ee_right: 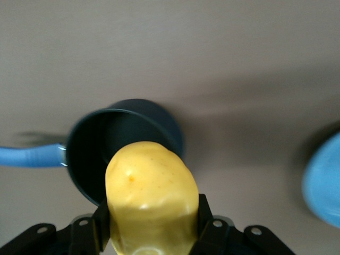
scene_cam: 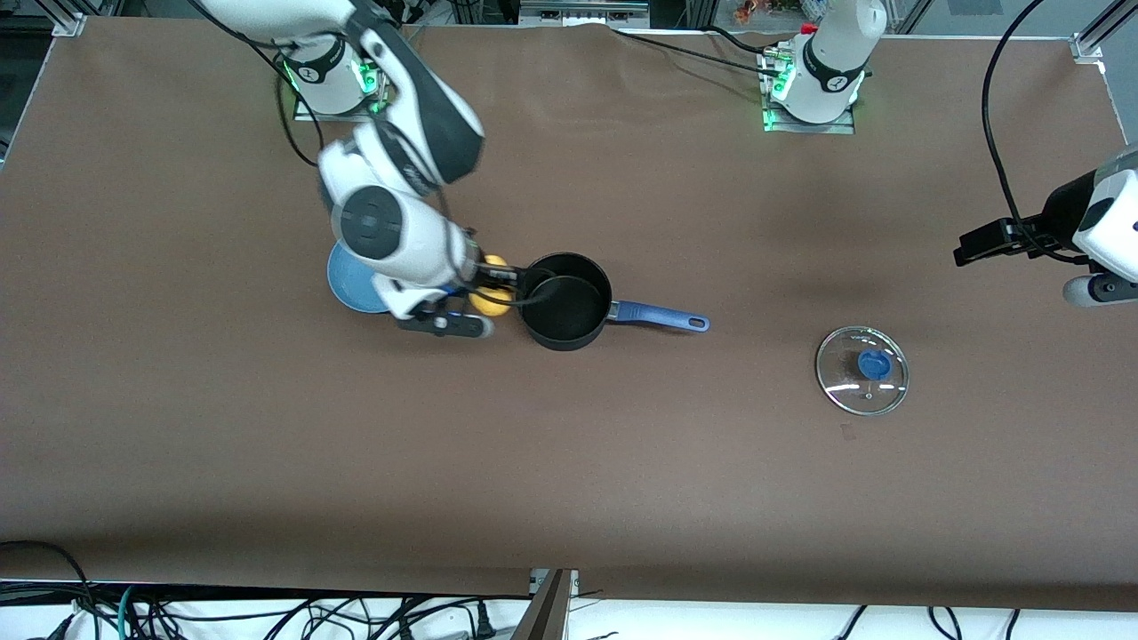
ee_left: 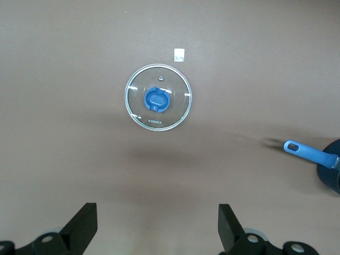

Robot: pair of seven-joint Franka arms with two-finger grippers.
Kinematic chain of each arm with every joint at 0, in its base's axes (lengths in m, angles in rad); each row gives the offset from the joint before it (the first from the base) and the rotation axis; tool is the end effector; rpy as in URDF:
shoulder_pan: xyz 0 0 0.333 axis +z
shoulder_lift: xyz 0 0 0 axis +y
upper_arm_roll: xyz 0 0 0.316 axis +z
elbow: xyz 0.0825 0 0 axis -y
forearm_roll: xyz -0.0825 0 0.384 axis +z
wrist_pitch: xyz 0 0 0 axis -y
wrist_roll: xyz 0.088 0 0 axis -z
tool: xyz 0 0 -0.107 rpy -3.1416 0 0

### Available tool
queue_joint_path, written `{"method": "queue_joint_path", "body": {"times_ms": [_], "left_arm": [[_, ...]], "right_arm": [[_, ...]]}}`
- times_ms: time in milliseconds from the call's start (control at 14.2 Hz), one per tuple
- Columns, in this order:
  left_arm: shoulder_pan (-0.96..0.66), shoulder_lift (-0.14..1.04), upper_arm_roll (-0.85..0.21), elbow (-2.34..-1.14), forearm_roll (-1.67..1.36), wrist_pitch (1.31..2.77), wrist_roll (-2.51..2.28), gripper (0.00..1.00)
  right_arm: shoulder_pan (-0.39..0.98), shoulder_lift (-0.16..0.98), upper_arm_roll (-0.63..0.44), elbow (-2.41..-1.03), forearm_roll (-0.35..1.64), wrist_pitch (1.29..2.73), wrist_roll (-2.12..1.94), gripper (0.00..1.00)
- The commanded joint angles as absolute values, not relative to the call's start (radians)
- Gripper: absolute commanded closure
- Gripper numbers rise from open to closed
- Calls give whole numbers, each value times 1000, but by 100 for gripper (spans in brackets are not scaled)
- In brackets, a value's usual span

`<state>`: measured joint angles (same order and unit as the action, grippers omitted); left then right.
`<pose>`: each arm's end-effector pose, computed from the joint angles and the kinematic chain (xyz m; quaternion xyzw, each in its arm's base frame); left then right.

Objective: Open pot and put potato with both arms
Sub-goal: 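Carry the yellow potato over the pot with the right gripper while the left gripper withdraws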

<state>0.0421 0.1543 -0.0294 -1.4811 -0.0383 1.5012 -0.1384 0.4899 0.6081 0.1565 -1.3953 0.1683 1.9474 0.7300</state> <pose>0.5915 0.0045 0.5724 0.9947 0.0753 -0.0682 0.0172 0.5759 0.4216 0.3533 -0.9884 0.0868 0.0967 0.0785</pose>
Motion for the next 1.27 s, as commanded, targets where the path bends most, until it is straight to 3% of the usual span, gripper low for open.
{"method": "queue_joint_path", "body": {"times_ms": [0,281,773,844,984,1195], "left_arm": [[26,160,-17,-1465,-48,1482,-133,0],[34,160,-28,-1463,-48,1482,-133,0],[34,160,-28,-1463,-48,1482,-133,0],[34,160,-28,-1463,-48,1483,-133,0],[35,160,-28,-1463,-51,1483,-133,0],[34,160,-28,-1463,-51,1483,-133,0]], "right_arm": [[583,728,147,-1292,83,2008,886,75],[653,814,144,-1293,-63,2058,968,75],[663,873,146,-1305,-58,2129,969,71],[663,879,146,-1307,-58,2131,969,65],[664,876,146,-1305,-61,2128,966,0],[655,836,146,-1304,-55,2100,953,0]]}}
